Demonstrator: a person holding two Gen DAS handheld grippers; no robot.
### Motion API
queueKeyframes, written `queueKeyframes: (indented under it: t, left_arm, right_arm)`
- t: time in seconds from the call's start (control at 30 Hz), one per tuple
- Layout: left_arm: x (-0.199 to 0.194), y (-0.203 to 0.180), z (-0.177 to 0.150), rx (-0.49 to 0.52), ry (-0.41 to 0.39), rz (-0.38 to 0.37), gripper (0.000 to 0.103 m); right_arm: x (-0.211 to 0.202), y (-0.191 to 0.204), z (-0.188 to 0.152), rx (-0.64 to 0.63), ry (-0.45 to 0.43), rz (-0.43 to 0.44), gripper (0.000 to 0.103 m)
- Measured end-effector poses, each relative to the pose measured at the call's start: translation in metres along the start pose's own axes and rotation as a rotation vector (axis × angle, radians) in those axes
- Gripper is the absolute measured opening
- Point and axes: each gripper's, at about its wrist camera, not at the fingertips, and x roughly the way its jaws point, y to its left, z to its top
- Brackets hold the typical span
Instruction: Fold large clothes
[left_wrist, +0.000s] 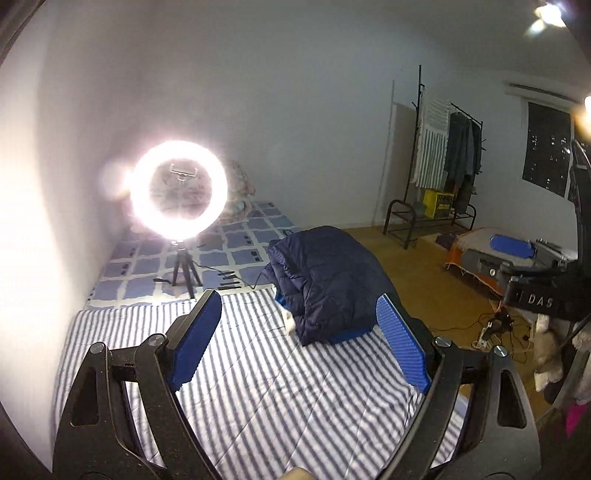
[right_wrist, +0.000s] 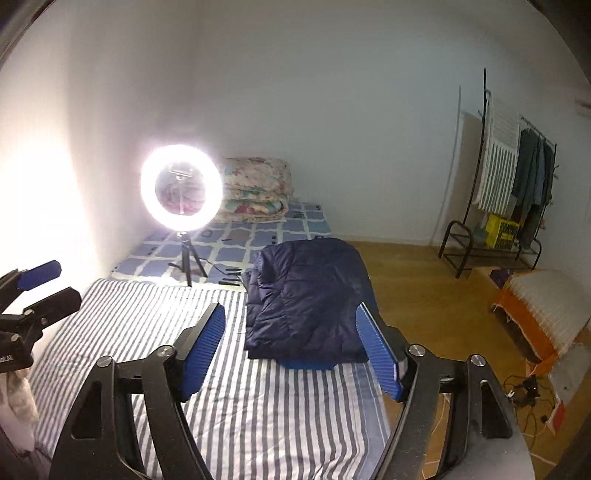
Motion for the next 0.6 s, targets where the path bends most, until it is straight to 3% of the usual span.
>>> queueKeyframes:
  t: [0.23,0.5,0.6]
  left_arm:
    - [-0.059,-0.006,-0.046,0.032,-0.005,-0.006,0.089]
    - [-0.091,-0.005,-0.085,0.045,-0.001,0.021,0.09]
    - [-0.094,-0.002,-0.097,0.042,-0.002,0.039,0.096]
  right_arm:
    - [-0.035,0.02,-0.037,0.019,-0.025,0.005,0.08]
    - [-0.045,0.032,-0.089,0.1,-0.023,-0.019,0.081]
    - [-0.043,0.038,-0.103,0.115,-0.025,-0.038,0.082]
